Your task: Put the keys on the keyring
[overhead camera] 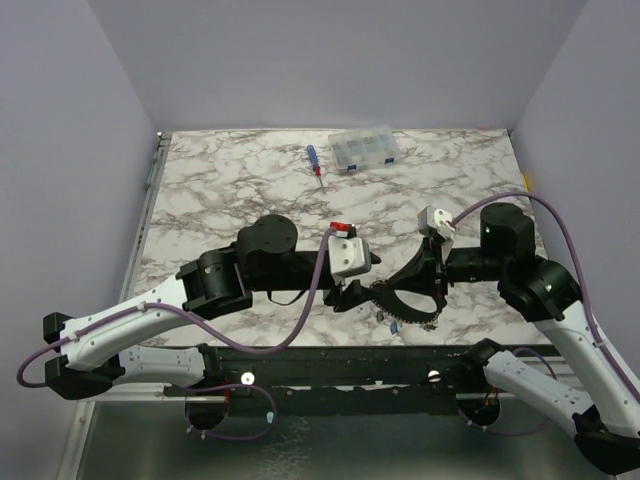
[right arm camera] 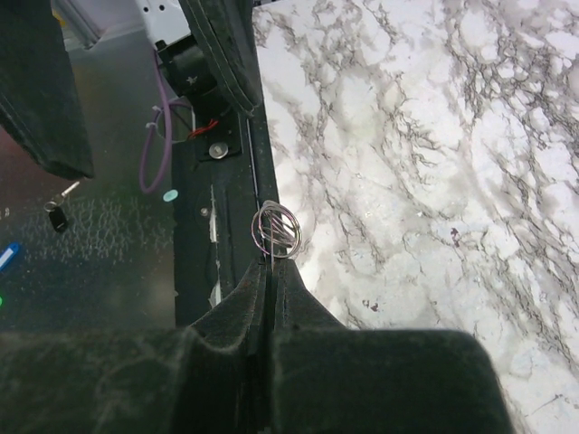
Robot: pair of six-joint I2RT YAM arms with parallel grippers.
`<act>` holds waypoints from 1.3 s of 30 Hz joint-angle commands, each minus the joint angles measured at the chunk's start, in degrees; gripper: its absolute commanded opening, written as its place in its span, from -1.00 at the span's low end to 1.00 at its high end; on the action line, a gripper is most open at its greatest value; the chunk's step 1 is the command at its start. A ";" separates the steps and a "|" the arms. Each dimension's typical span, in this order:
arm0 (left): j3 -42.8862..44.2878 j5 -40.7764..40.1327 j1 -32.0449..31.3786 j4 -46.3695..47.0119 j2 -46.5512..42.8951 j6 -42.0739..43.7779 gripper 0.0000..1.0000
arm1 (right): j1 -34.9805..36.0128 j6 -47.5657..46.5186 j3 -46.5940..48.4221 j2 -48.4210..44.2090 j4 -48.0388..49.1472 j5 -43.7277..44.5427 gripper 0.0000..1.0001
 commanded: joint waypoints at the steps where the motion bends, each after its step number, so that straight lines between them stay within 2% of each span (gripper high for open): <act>1: 5.90 -4.44 -0.10 -9.90 4.21 5.07 0.13 | -0.17 0.01 1.03 0.30 -1.38 2.51 -0.99; 5: 8.65 -6.08 -0.18 -13.02 7.08 7.26 0.07 | -0.18 1.24 1.31 0.92 -1.80 4.10 -0.99; 10: 10.03 -9.87 -0.29 -14.80 8.22 10.82 0.15 | -0.15 3.37 2.65 2.24 -3.11 6.38 -0.99; 17: 7.45 -11.08 -0.43 -14.84 8.99 16.57 0.13 | -0.15 4.63 3.43 3.64 -4.05 7.00 -0.99; 27: 4.83 -10.73 -0.70 -11.93 11.29 18.48 0.20 | -0.16 4.59 3.56 4.35 -3.63 6.25 -0.99; 35: 5.34 -10.83 -0.72 -11.00 13.17 18.50 -0.11 | -0.16 4.55 3.37 4.03 -3.72 6.12 -0.99; 39: 5.64 -10.79 -0.68 -11.00 13.49 18.21 -0.18 | -0.15 4.55 3.15 3.97 -3.64 6.16 -0.99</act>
